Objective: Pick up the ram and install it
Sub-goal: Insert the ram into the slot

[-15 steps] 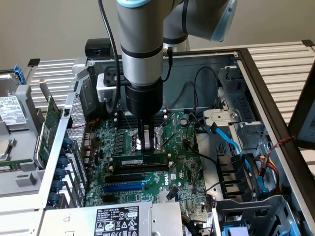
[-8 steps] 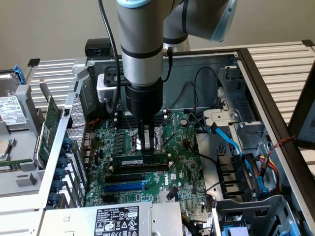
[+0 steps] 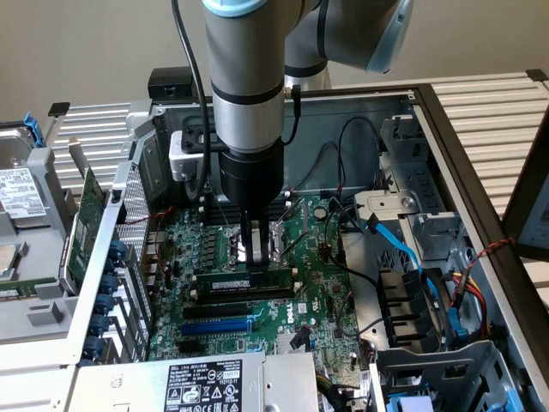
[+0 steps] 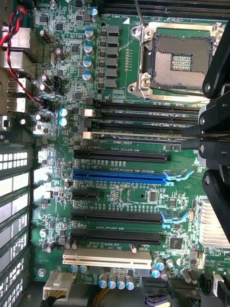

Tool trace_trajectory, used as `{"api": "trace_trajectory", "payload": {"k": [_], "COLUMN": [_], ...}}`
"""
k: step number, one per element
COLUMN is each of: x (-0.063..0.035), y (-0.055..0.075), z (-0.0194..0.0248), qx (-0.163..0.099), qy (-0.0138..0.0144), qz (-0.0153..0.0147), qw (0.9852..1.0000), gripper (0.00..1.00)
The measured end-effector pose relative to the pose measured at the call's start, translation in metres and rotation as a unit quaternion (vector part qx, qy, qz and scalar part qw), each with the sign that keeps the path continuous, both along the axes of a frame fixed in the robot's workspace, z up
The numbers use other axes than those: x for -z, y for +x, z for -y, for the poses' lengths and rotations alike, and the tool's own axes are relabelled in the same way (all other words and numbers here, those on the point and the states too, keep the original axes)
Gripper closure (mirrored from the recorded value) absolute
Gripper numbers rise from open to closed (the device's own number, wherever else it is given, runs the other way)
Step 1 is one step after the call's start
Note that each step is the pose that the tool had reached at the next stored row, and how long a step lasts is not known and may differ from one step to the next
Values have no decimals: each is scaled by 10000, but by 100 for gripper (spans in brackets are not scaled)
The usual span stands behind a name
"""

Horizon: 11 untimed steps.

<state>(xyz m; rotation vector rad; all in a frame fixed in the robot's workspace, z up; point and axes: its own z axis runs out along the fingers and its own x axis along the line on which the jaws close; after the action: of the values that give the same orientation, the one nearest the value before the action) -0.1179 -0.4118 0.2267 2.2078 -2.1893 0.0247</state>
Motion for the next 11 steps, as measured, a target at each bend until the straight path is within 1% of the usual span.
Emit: {"api": "trace_trajectory", "payload": {"k": [11], "x": [13], "y": [0], "z": [0], "qx": [0], "qy": [0], "qz": [1], "qw": [10000], "gripper": [87]}}
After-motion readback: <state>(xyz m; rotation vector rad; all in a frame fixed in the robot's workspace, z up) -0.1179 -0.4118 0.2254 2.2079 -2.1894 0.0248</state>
